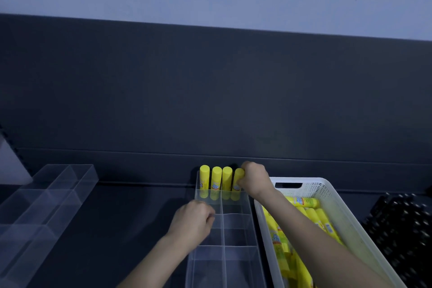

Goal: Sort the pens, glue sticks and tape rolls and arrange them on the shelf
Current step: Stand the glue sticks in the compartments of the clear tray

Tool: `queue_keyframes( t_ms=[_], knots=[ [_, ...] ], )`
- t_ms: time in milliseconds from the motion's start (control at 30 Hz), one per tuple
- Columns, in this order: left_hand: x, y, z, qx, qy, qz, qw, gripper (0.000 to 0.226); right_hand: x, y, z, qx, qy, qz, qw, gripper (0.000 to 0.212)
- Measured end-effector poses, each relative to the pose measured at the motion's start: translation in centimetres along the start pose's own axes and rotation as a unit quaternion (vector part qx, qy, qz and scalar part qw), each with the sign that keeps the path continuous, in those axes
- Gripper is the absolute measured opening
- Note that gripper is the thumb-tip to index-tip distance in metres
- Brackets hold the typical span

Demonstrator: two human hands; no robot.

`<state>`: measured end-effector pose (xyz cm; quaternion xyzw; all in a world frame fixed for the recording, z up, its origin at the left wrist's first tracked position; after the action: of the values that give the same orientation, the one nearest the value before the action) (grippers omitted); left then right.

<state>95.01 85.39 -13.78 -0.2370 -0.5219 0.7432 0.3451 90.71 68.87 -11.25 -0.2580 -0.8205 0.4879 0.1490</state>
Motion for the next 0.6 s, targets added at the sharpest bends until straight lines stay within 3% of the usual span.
queue_keyframes(
  t_ms=[100, 200, 300, 400, 600],
  knots=[
    [-0.1, 0.0, 0.7, 0.004, 0.004, 0.010, 1.000, 0.025, 1.4, -2.0, 0.7, -0.004, -0.020, 0.042, 0.999, 0.031],
    [-0.3, -0.4, 2.5, 0.056, 0.018, 0.039, 0.997, 0.028, 4.2, -4.9, 2.8, -0.018, -0.021, 0.088, 0.996, 0.012],
    [-0.6, -0.7, 5.8, 0.095, 0.061, 0.059, 0.992, 0.027, 7.9, -7.2, 6.7, -0.018, 0.002, 0.125, 0.992, 0.017],
    [-0.6, -0.3, 9.7, 0.098, 0.098, 0.053, 0.989, 0.031, 11.6, -8.0, 10.5, 0.007, 0.039, 0.112, 0.993, 0.038],
    [0.2, 2.6, 14.8, -0.022, 0.081, -0.043, 0.996, 0.027, 16.5, -7.2, 13.9, -0.001, 0.053, 0.072, 0.996, 0.034]
  ],
)
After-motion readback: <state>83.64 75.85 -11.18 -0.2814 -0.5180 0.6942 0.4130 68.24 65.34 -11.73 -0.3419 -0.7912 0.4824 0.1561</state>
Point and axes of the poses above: each hand's wrist, its own x-axis away from the middle knuckle, its own y-axis out of the palm, z = x × y, the point moved 5 cm from there along -x, towards the middle knuckle, and after that the axes turned 12 degrees about -y, right-handed, at the moved point
